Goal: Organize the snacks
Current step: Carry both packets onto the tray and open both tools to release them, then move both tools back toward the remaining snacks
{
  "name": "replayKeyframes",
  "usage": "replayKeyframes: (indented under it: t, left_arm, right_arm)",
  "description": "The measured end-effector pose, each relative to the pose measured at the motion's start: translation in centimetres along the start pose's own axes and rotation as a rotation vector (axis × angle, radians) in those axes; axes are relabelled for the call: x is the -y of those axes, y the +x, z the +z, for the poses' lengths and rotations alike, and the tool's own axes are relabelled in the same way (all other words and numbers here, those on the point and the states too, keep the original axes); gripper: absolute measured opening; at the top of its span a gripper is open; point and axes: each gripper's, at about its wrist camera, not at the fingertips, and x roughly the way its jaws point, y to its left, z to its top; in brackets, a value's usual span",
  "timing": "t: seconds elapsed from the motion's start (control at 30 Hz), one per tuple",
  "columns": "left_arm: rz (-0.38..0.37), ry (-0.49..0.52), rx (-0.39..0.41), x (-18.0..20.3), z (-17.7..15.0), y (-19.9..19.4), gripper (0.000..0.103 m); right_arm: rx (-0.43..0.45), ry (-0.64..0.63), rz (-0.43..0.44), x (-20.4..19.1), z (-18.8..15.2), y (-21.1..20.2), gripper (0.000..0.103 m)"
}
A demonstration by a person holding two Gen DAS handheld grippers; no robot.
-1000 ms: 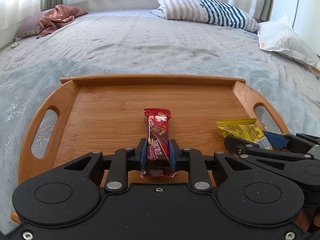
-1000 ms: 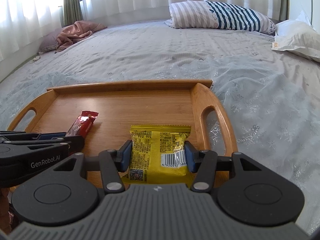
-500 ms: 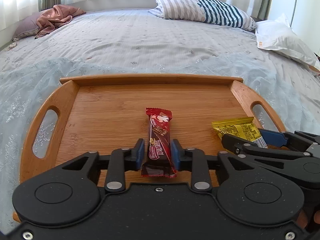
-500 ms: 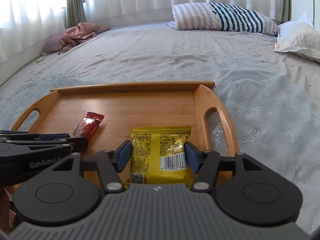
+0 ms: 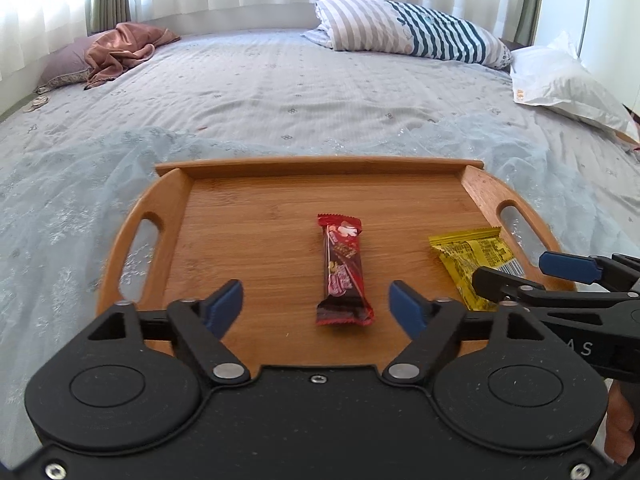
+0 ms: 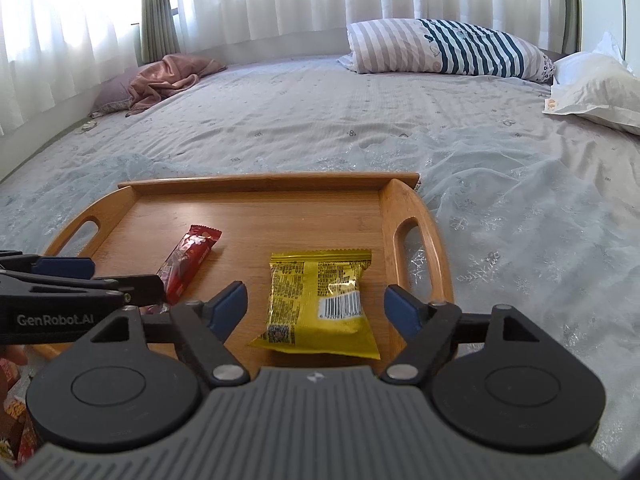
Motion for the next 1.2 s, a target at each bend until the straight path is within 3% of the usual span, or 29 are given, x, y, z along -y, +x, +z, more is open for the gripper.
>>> replayKeyframes:
  t: [0.5, 0.73, 1.2]
  left_arm:
    - [-0.027, -0.007, 0.055, -2.1, -3.8, -7.1, 0.096]
    - [-0.068, -0.036, 0.068, -3.1, -7.1, -9.6, 0.100]
    - [-0.081, 0.001, 0.041, -3.0, -12.6, -13.1, 0.101]
  right_arm:
    - [0.049, -0.039, 0.070, -1.9, -2.6, -5.5, 0.093]
    - [0.080, -0.011, 0.083, -2.1, -4.9, -8.3, 0.100]
    - [0.091, 0.016, -0.034, -2.3, -9.9, -11.5, 0.103]
